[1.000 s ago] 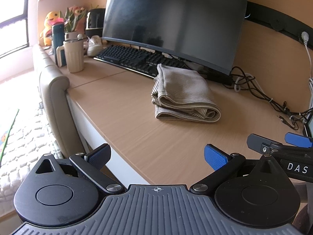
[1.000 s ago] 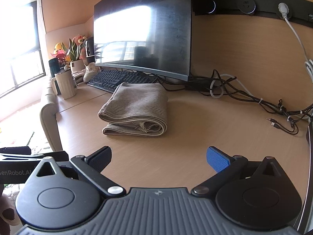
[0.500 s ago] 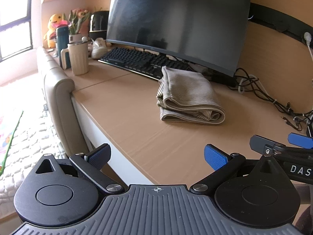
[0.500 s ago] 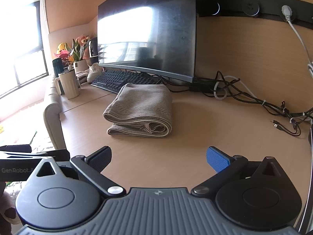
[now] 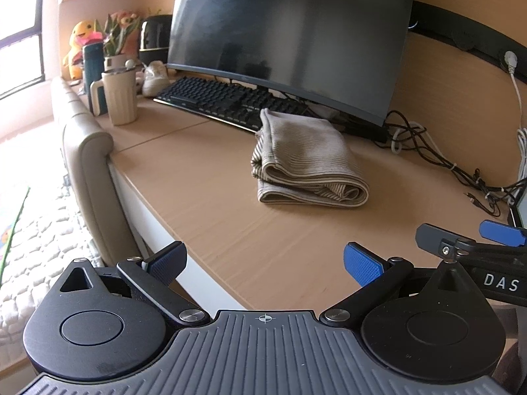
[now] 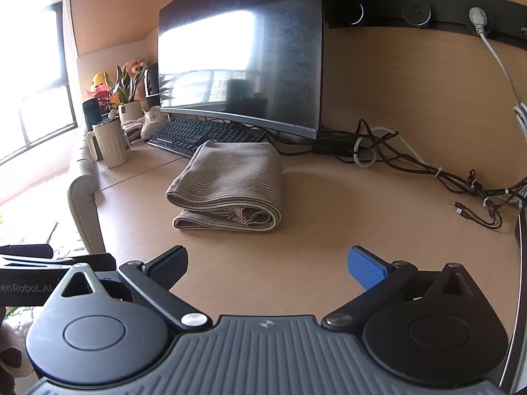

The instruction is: Fold clothes

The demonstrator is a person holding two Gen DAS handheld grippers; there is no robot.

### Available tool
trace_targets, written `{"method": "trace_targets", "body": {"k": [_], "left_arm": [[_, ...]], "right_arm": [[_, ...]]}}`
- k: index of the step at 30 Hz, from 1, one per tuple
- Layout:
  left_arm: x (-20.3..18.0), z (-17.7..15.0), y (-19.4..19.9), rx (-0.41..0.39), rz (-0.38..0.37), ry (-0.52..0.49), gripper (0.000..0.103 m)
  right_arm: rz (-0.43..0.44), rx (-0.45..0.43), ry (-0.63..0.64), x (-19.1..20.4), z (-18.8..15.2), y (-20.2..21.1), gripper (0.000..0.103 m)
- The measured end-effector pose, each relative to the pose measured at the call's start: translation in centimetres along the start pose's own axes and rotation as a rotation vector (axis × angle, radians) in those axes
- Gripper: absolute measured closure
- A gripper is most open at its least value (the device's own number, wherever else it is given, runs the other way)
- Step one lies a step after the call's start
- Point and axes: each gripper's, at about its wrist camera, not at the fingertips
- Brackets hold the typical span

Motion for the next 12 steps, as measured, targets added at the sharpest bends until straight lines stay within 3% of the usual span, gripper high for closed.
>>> {"method": "trace_targets", "body": {"k": [12], "left_arm": [[0.29, 0.26, -0.53, -0.003, -0.033, -0.001, 0.0]], "right_arm": [[-0.009, 0.001, -0.02, 0.01, 0.24, 0.45, 0.0]]}}
Point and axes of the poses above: each gripper's, at about its wrist camera, not at the fingertips, and y roughly against the way its jaws point, x to its left, z to its top, and after that the axes turned 6 degrees about -z, right-handed
